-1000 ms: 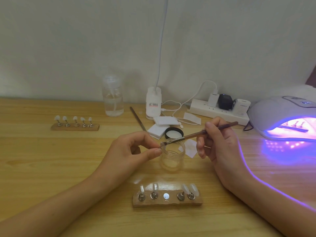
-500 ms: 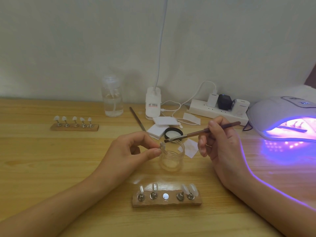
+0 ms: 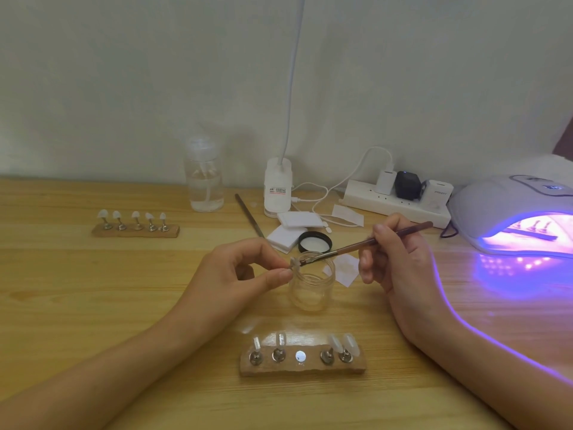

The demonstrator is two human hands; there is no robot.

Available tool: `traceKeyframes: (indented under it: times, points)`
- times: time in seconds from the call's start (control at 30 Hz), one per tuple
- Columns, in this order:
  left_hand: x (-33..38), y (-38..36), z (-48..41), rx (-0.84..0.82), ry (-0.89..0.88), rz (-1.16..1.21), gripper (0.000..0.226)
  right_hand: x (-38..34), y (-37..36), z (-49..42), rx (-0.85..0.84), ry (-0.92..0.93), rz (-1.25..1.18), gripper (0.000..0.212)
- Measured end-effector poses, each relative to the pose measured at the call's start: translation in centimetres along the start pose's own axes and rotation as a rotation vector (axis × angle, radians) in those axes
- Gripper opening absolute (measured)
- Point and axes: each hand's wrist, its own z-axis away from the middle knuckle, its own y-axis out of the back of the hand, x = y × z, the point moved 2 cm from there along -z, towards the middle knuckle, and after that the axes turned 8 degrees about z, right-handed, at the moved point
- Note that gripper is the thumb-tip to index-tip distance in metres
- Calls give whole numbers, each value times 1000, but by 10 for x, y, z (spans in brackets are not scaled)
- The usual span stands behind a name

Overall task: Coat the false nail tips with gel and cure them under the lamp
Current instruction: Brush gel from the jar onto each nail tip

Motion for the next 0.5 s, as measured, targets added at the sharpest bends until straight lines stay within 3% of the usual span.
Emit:
traceKeyframes:
  times: [0.2,0.37,0.5]
  points:
    - [0,0,0,-1,1,0,13,-1,-3,1,-57,15,-67,20]
    - [-1,0,0,-9,-1,-2,9,-1,0,0,10,-26,-6,22]
    - [-2,1,0,-9,-11,-18,9,-2,-3,1,-59,13,-48,20]
